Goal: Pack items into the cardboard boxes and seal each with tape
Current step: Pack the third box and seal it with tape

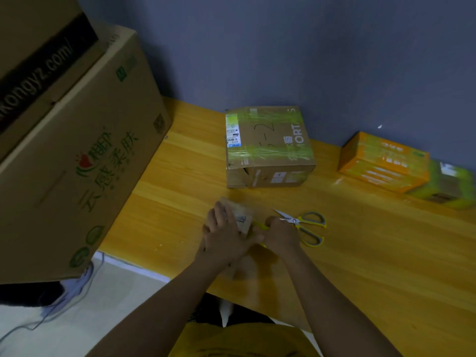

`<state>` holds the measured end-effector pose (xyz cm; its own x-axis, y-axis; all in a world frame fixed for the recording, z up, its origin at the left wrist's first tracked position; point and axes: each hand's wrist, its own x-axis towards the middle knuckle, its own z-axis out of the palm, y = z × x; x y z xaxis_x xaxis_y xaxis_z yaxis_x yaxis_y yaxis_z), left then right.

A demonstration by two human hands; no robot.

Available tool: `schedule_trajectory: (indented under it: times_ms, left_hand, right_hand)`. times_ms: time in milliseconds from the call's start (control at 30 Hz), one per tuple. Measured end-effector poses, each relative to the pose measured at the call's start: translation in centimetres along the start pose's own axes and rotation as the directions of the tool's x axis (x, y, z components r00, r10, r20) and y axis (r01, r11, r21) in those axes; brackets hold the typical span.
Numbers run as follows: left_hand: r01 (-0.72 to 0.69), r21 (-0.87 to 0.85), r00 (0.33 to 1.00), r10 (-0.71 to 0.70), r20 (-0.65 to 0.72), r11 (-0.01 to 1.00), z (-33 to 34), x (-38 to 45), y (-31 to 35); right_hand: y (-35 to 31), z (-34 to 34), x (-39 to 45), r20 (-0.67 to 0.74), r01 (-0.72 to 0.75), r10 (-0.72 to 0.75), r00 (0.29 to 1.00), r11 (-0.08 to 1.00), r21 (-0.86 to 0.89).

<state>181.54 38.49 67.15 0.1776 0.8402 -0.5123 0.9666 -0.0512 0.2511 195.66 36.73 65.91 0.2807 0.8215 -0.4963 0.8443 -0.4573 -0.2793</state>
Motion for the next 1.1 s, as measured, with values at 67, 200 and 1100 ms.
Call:
schedule_trajectory:
  times_ms: [67,200,1100]
  left_hand:
    - [0.005,0.15,1.0,-0.004,-0.008,0.989,1.7,0.3,-0.2]
    - [0.025,0.135,0.986,-0.003,-0.166,0.99,2.4,0.9,-0.9]
    - [-0.114,0.112,0.986,0.098,0.138,0.987,0.9,2.2,-7.0]
  right_hand:
    - [0.4,0.1,0.1,-0.009,0.04,-0.04,0.999,0.997,0.07]
    - [1.9,-0.2,0.7,0.101,0.074,-0.103,0.99,0.965,0.251]
    - [-7.2,-3.9,-1.3,0.037,0.197,-0.294,0.955,0.723,0.662]
